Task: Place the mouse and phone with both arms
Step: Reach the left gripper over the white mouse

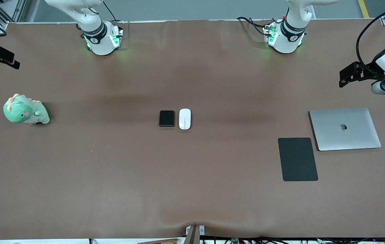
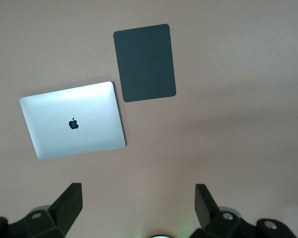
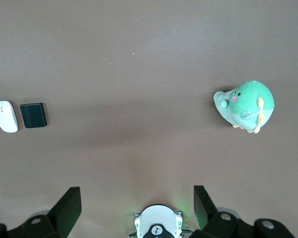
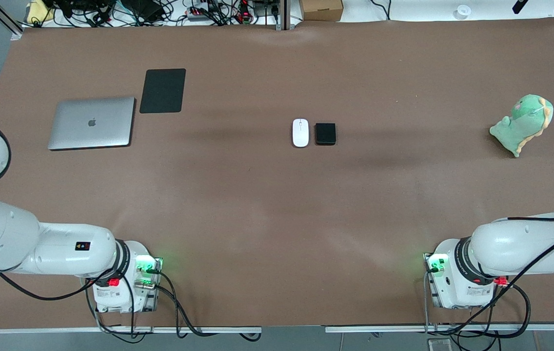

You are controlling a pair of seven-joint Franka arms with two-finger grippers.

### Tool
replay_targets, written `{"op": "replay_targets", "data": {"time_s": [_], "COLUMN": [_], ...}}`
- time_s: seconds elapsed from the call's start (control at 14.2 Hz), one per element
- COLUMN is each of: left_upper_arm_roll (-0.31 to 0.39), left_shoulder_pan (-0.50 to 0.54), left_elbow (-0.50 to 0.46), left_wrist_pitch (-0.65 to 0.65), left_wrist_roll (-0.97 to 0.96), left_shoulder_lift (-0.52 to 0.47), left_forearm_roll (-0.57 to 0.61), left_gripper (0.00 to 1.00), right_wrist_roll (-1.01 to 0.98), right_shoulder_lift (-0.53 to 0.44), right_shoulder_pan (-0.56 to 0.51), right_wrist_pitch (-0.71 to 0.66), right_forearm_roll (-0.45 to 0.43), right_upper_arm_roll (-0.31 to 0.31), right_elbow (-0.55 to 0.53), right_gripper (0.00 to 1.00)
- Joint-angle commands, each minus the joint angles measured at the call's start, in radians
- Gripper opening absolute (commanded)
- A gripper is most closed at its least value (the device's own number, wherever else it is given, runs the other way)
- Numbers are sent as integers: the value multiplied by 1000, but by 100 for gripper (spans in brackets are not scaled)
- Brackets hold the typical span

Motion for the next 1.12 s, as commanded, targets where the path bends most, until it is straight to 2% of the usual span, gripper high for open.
{"op": "replay_targets", "data": {"time_s": [0.0, 0.63, 0.77, 1.05], "left_upper_arm_roll": [-4, -3, -6, -10], "left_shoulder_pan": [5, 6, -23, -141], "left_elbow": [1, 5, 1, -2], "left_wrist_pitch": [9, -2, -2, 2], "left_wrist_roll": [5, -9, -24, -227], "left_shoulder_lift": [2, 40, 52, 97], "left_forearm_roll": [21, 3, -35, -52], "left_gripper": [100, 100, 100, 100], "right_wrist_roll": [-1, -10, -10, -10], "right_shoulder_lift": [6, 11, 25, 46], "right_shoulder_pan": [-1, -4, -19, -38], "right_wrist_pitch": [-5, -18, -25, -43], "right_forearm_roll": [-3, -9, -11, -14], "right_upper_arm_roll": [0, -2, -2, -2], "right_elbow": [20, 7, 6, 6], "right_gripper": [100, 100, 100, 100]}}
